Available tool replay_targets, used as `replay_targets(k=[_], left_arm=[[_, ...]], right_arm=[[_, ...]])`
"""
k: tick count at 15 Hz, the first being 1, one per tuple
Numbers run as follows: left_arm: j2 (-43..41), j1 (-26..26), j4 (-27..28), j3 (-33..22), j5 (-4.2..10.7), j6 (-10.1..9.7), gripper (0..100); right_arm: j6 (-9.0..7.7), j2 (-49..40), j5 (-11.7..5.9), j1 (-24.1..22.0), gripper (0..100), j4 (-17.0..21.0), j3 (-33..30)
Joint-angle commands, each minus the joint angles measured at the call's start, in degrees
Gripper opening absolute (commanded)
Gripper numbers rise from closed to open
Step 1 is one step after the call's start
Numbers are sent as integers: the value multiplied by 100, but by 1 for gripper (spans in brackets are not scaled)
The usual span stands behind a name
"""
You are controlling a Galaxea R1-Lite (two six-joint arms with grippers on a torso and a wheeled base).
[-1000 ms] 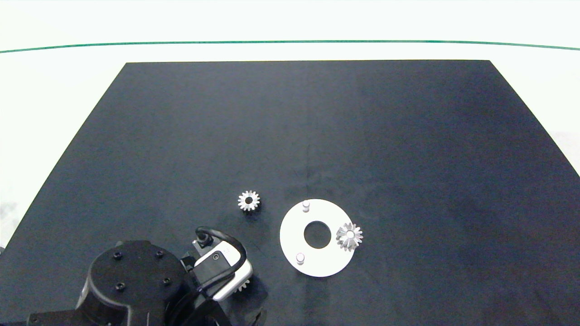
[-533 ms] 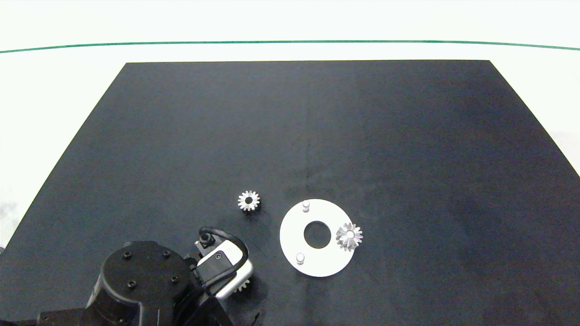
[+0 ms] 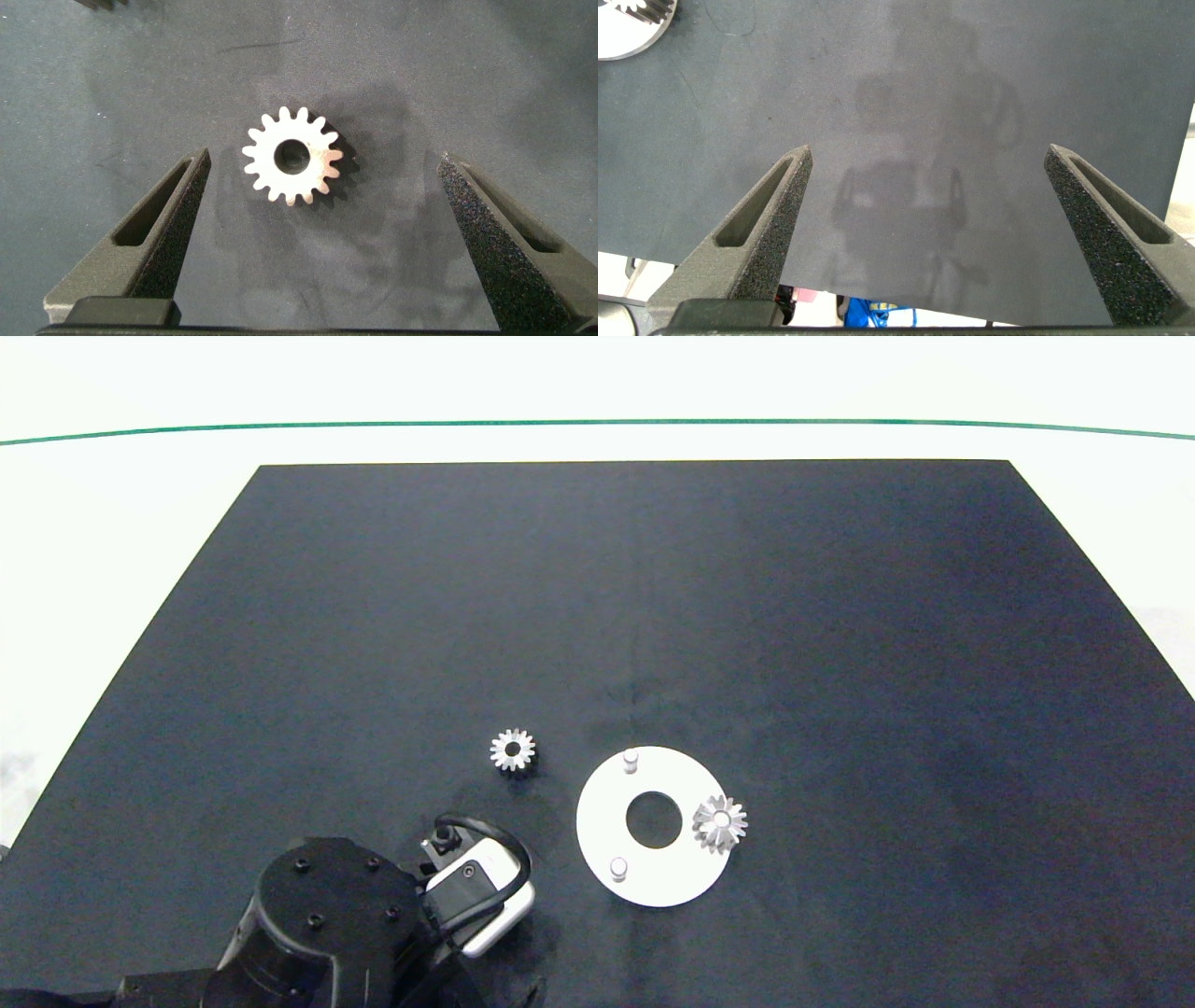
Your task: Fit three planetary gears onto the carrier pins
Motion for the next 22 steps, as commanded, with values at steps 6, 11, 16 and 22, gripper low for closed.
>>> replay_targets(k=[6, 11, 16, 22], left_arm=[[214, 3, -1, -62, 2, 57, 100], [222, 73, 25, -177, -7, 83, 93], [222, 73, 43, -186, -7, 119, 83], [319, 73, 51, -186, -7, 136, 71]], right_arm=[[-3, -34, 10, 4, 100, 17, -1], [-3, -34, 10, 4, 100, 17, -19], [-3, -43, 10, 4, 100, 17, -19], [-3, -43, 10, 4, 100, 17, -27]])
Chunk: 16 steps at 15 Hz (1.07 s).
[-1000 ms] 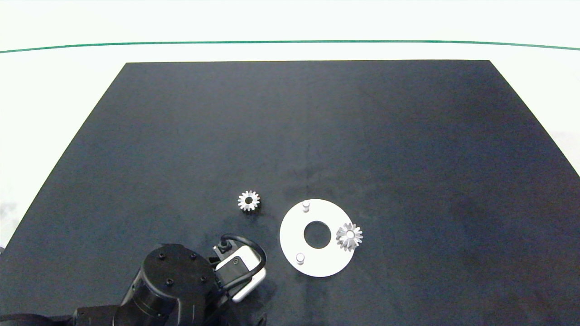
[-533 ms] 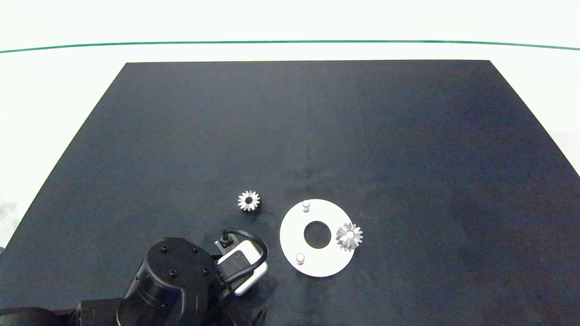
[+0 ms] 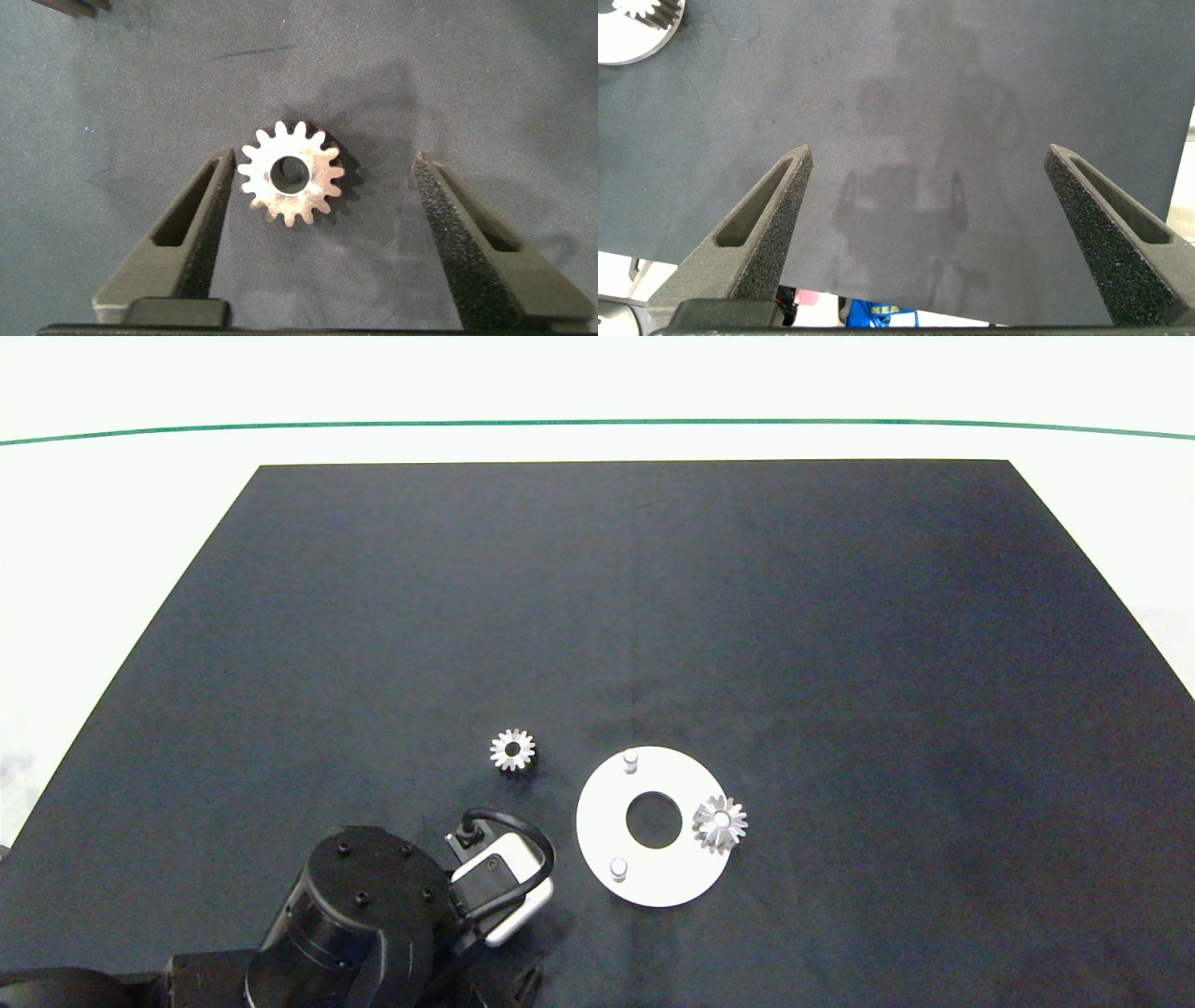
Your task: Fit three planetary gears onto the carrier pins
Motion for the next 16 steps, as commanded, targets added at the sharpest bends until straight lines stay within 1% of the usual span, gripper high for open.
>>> replay_targets(k=[1, 5, 7, 11, 16], left_arm=[[46, -1, -14, 1, 12, 41, 69], [46, 8, -14, -8, 12, 76, 60], [55, 8, -14, -8, 12, 85, 57], [90, 8, -14, -17, 12, 102, 48], [81, 34, -14, -17, 12, 146, 39]], right_arm=[[-3, 8, -10, 4, 100, 17, 0], [-3, 8, -10, 4, 100, 17, 8], [-3, 8, 43, 4, 100, 17, 8], [-3, 8, 43, 4, 100, 17, 0], [-3, 8, 43, -5, 100, 8, -9]])
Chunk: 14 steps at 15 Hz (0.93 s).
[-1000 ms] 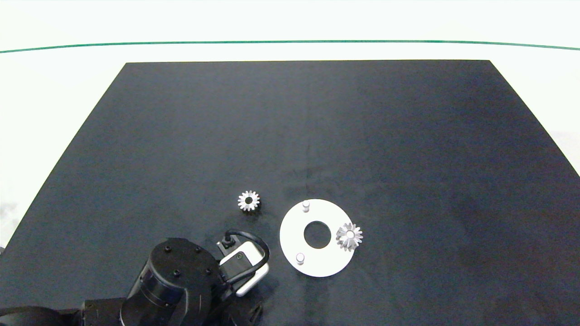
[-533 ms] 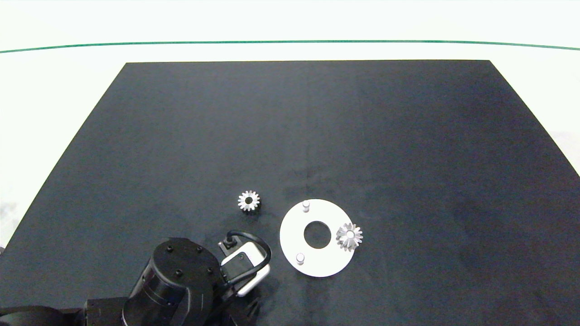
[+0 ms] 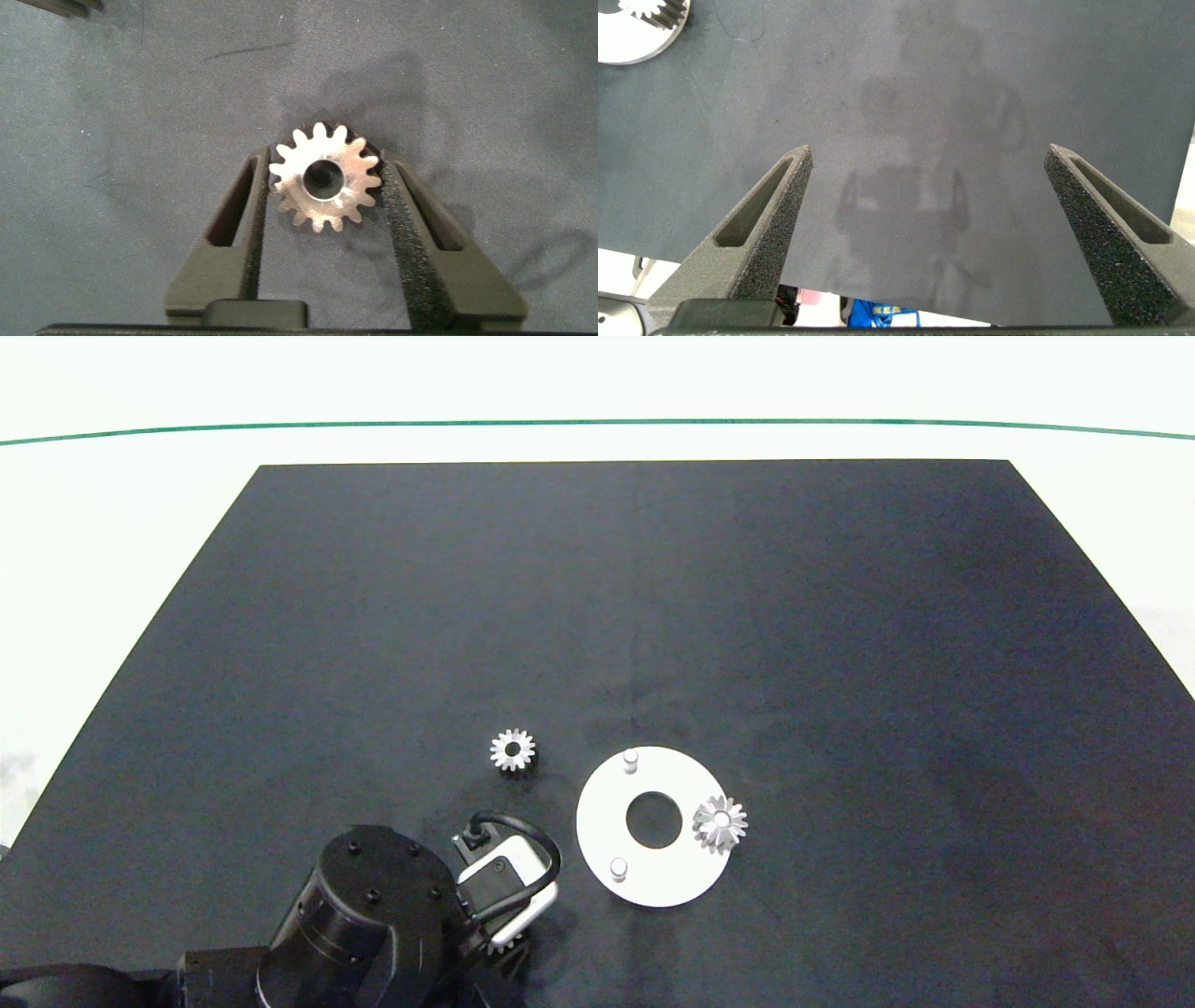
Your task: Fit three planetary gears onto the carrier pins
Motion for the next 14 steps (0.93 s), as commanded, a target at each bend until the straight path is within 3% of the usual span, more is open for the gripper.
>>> replay_targets(k=[1, 14], left_arm=[[4, -5, -14, -2, 15, 34, 36], [-4, -23, -14, -2, 15, 78, 11]], right_arm=[[-3, 9, -12, -3, 100, 13, -18], [-3, 9, -3, -3, 100, 13, -44]])
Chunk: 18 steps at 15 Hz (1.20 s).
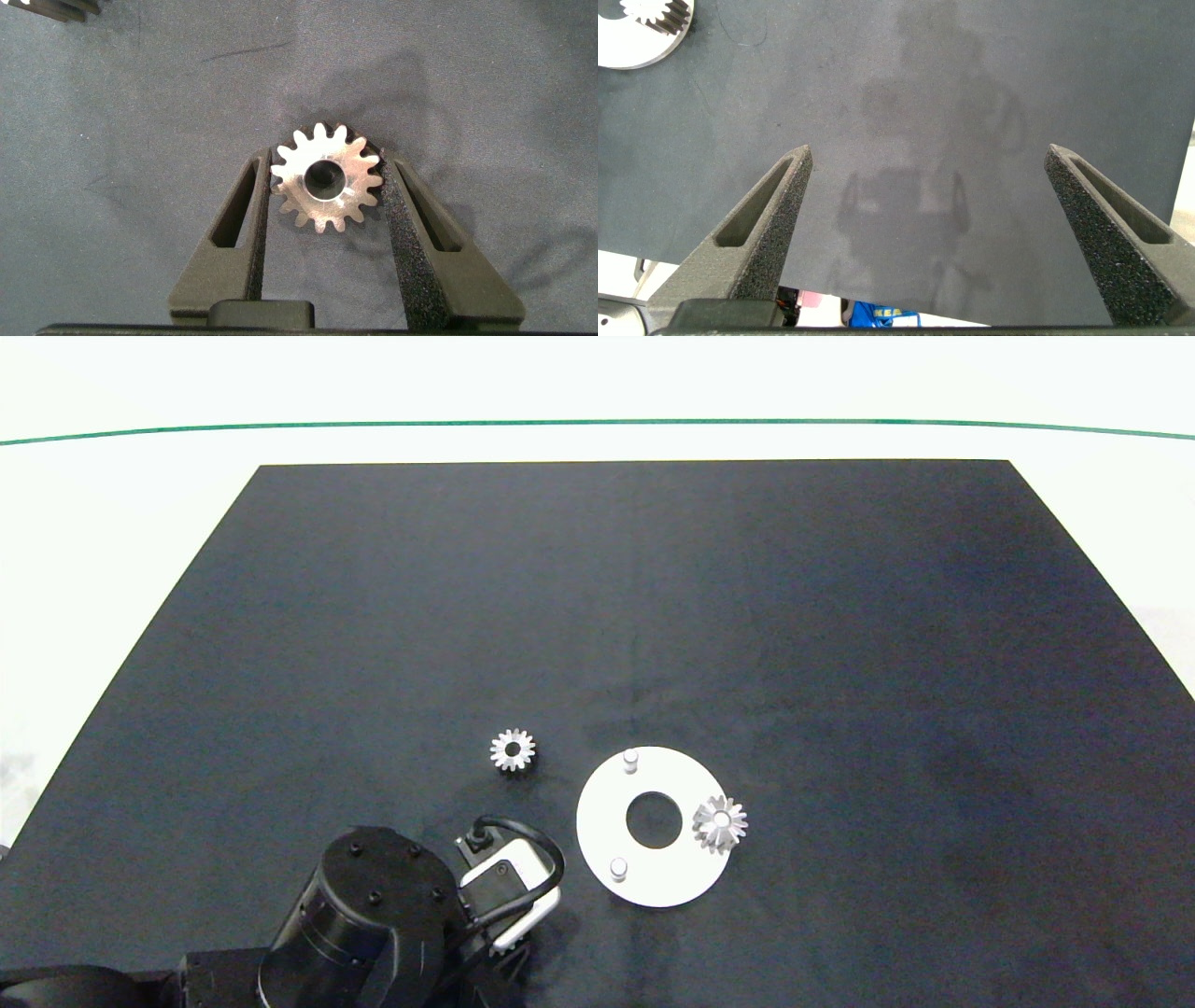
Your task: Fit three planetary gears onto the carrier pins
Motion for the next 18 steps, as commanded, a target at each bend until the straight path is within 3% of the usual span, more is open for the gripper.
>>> replay_targets(k=[1, 4, 7, 9, 18], left_arm=[[-10, -18, -10, 9, 12, 17, 9], [-98, -106, 95, -228, 12, 105, 4], [-432, -273, 1282, -878, 12, 9, 4], [-503, -414, 1774, -1283, 12, -97, 4], [-151, -818, 1853, -1845, 21, -158, 4]], right_arm=[[-3, 1, -12, -5, 100, 17, -7], [-3, -17, -21, 4, 100, 25, 2], [-12, -8, -12, 4, 100, 25, 2], [-12, 1, -12, 4, 100, 17, 2], [-3, 9, -12, -5, 100, 8, -24]])
